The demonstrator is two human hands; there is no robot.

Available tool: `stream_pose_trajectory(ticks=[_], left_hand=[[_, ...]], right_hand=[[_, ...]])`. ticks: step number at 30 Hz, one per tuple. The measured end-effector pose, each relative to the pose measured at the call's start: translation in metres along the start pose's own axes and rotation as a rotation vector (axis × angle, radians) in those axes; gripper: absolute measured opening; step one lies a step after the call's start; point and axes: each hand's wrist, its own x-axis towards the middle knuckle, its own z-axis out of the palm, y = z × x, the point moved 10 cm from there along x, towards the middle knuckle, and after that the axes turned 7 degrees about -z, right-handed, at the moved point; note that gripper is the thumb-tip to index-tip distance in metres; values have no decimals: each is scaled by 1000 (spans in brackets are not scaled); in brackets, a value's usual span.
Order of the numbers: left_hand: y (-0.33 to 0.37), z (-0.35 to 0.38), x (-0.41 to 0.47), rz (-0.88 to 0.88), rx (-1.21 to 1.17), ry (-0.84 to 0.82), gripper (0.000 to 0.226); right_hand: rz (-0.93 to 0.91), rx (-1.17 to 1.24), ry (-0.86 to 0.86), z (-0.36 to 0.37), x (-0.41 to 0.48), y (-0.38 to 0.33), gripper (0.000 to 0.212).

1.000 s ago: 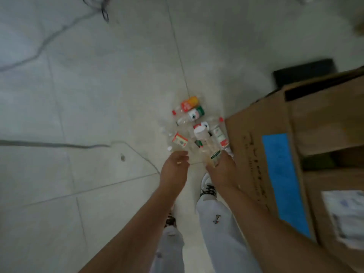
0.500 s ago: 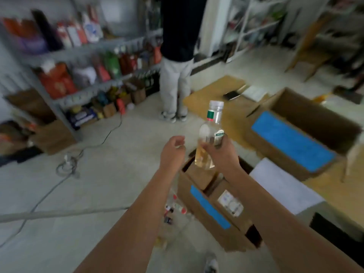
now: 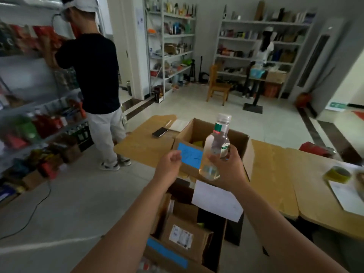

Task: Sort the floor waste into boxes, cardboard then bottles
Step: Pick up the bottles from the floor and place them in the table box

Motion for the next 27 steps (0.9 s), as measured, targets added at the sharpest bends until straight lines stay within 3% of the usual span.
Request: stream_pose_trajectory(ticks=[11,16,20,27], left_hand=[[-13,132,83,-161,61,-75,36],[-25,202,125,-269,69,-133,78],[-38,226,152,-341,62,-137,86],[-55,236,184,-419,288,-80,81]], right_hand=[[40,35,-23,-76,141,101,62],[25,-57,-135,-85,230,141,73],[-55,-193,-363,-62,296,160,67],[-307,-797,-917,10,351,222,60]])
